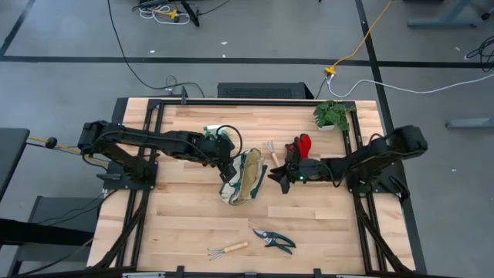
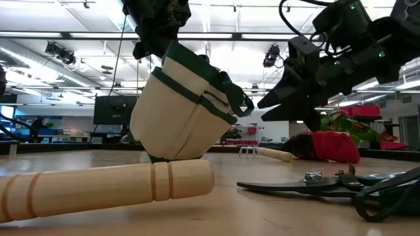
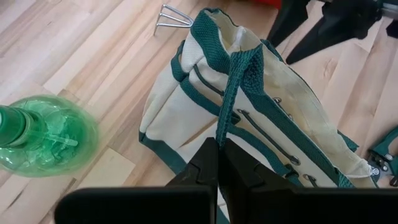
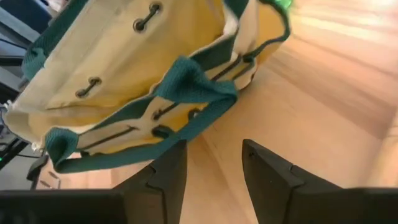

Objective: Pick & Place Garden tools in Gardening bag
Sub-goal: Prepare the brown gardening bag

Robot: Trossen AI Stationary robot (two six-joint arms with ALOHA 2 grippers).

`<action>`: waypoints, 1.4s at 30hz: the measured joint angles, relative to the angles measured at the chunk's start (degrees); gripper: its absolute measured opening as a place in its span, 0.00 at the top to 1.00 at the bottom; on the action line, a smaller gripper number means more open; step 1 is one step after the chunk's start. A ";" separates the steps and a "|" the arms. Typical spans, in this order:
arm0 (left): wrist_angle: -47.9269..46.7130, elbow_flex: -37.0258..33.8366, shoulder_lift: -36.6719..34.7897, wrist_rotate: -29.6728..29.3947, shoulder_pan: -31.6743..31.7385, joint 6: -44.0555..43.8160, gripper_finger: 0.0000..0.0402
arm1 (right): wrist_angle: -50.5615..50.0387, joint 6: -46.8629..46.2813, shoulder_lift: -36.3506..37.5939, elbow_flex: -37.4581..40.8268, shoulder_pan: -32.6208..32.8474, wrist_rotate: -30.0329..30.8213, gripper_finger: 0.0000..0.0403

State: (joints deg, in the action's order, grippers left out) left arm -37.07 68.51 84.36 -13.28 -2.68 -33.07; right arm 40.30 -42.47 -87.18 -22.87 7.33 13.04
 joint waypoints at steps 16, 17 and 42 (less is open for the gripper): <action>0.12 0.00 0.00 -0.02 0.00 0.73 0.98 | 4.76 1.56 -8.73 -6.25 0.03 -0.14 0.62; 0.12 0.00 0.00 -0.02 0.00 0.73 0.98 | 4.10 2.09 -9.20 -7.04 0.03 -0.27 0.62; -0.10 0.00 0.00 -0.14 0.00 0.82 0.98 | 0.28 2.70 -10.13 -9.09 0.00 -0.80 0.98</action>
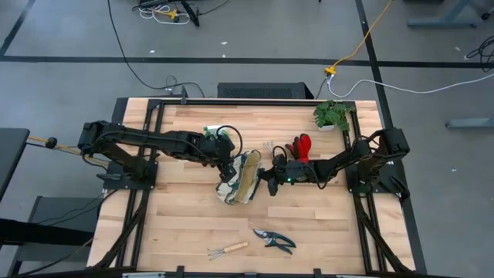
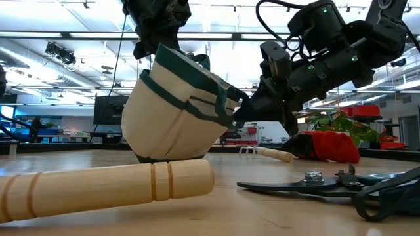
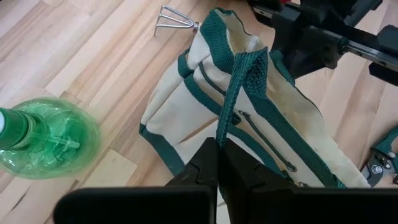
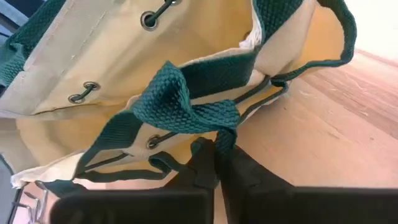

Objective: Pick & Place Garden tools in Gardening bag
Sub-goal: Prepare the brown gardening bag

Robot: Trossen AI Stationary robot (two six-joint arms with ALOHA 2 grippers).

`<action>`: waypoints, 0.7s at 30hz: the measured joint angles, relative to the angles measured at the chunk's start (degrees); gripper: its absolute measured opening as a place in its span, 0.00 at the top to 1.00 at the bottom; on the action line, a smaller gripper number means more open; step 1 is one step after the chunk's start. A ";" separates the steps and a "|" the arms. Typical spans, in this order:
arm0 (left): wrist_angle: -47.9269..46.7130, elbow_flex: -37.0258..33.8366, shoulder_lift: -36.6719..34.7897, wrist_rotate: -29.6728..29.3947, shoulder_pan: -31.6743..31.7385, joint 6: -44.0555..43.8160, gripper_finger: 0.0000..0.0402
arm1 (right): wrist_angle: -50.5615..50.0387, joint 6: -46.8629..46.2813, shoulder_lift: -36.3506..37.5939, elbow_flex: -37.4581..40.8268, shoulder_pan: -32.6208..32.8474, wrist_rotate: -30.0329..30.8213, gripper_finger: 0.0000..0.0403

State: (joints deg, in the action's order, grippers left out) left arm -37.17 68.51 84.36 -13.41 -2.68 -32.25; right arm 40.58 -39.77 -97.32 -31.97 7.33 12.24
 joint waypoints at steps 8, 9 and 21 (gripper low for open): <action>-2.30 0.00 0.00 -0.22 0.00 -0.04 0.98 | 0.13 1.09 1.81 0.00 -0.22 -3.24 0.99; -2.31 0.00 0.00 -0.31 0.00 -0.04 0.98 | -0.26 1.20 2.05 0.00 -0.22 -3.24 0.99; -4.23 0.00 -0.02 -1.25 0.20 -0.07 0.98 | -7.91 -0.10 4.04 0.07 -0.88 -4.05 1.00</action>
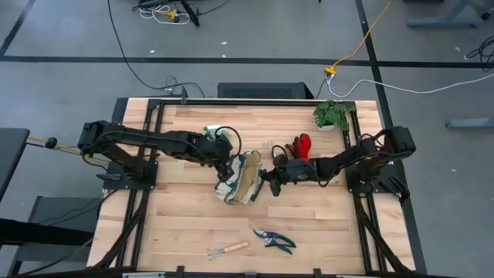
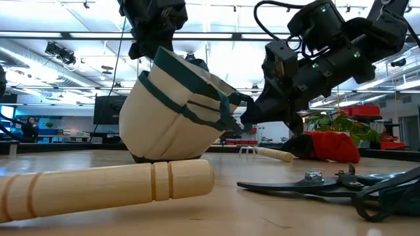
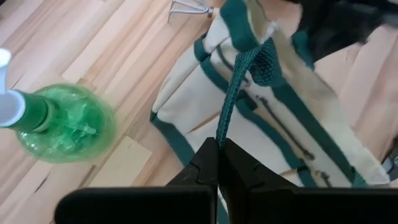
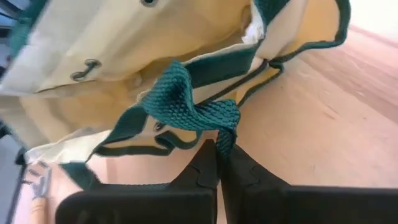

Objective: Pick & Place Garden tools in Gardening bag
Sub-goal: Prepare the brown gardening bag

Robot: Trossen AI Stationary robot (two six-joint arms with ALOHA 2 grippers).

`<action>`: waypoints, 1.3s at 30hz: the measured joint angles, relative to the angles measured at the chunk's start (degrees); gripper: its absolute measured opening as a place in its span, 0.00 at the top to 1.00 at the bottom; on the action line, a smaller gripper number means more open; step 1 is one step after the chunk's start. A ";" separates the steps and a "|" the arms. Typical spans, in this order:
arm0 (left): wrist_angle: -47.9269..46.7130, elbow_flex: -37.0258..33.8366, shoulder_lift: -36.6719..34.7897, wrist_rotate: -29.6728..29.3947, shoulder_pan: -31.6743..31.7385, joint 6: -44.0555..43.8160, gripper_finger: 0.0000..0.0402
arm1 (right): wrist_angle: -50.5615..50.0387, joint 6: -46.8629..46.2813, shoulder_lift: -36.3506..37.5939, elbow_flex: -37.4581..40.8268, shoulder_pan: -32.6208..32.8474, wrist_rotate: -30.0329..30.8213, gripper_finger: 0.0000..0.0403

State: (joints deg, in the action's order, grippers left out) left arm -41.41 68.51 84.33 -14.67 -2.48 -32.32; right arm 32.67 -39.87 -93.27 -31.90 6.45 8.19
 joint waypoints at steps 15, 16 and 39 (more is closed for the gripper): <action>-7.71 0.00 0.00 -0.97 2.69 -1.51 0.98 | -31.06 1.53 21.47 -0.02 -0.69 8.09 1.00; -7.97 0.00 0.00 -0.76 2.70 -1.53 0.98 | -32.39 1.52 22.52 -0.02 -0.80 8.16 1.00; -11.43 0.02 0.00 -3.23 2.69 -1.26 0.95 | -42.25 3.93 31.28 -0.02 -5.68 1.22 1.00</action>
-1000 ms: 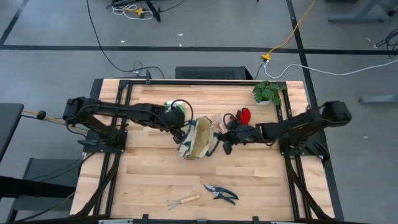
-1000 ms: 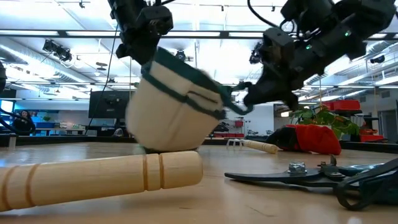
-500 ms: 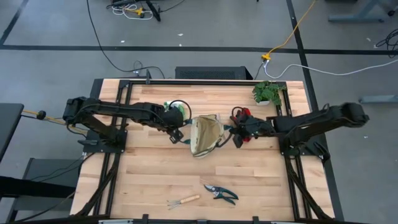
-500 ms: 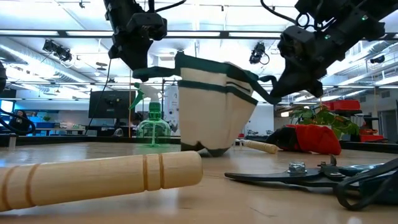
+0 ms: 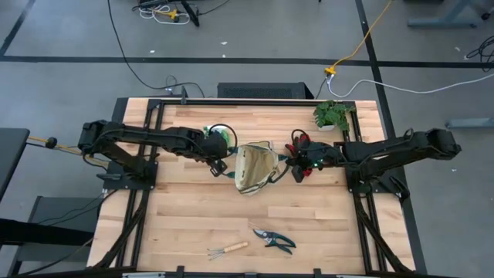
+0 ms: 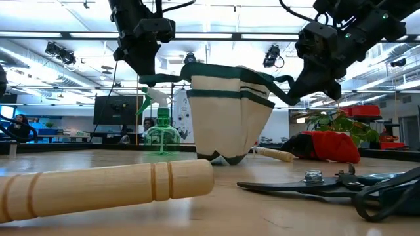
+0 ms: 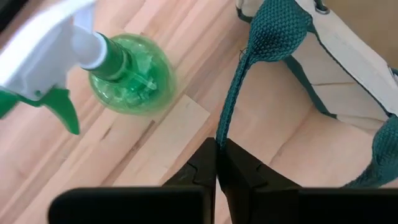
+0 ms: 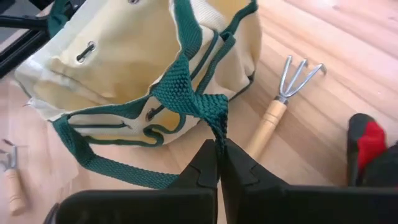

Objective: Pick & Place Garden tools in Gardening bag
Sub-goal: Prepare the brown gardening bag

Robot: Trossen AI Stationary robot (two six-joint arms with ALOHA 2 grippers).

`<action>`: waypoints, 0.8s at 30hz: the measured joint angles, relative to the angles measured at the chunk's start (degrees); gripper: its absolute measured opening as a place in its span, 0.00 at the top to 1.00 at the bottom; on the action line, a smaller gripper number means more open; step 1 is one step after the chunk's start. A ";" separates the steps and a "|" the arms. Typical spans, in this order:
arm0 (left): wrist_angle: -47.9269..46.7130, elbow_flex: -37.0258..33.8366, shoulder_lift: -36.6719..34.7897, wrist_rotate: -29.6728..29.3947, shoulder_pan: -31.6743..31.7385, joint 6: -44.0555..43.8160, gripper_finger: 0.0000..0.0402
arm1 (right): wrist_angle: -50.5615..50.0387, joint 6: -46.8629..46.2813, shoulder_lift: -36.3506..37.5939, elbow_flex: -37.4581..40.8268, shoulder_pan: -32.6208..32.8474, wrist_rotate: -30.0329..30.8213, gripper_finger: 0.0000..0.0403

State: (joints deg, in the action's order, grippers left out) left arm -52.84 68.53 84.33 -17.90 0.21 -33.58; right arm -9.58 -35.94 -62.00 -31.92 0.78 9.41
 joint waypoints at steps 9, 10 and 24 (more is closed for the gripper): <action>0.19 0.00 0.00 -0.32 0.00 1.26 0.95 | 0.58 0.01 -0.02 0.00 0.00 -0.70 1.00; 0.20 0.00 0.00 -0.33 0.00 1.28 0.95 | 0.64 0.04 -0.02 0.00 0.00 -1.07 1.00; 2.47 -6.05 0.00 -3.07 -0.02 3.92 0.94 | 0.60 0.15 -0.04 0.00 0.02 -1.52 1.00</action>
State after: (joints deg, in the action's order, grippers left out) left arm -50.37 62.49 84.33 -20.97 0.19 -29.66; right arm -8.98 -35.79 -62.04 -31.92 0.80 7.89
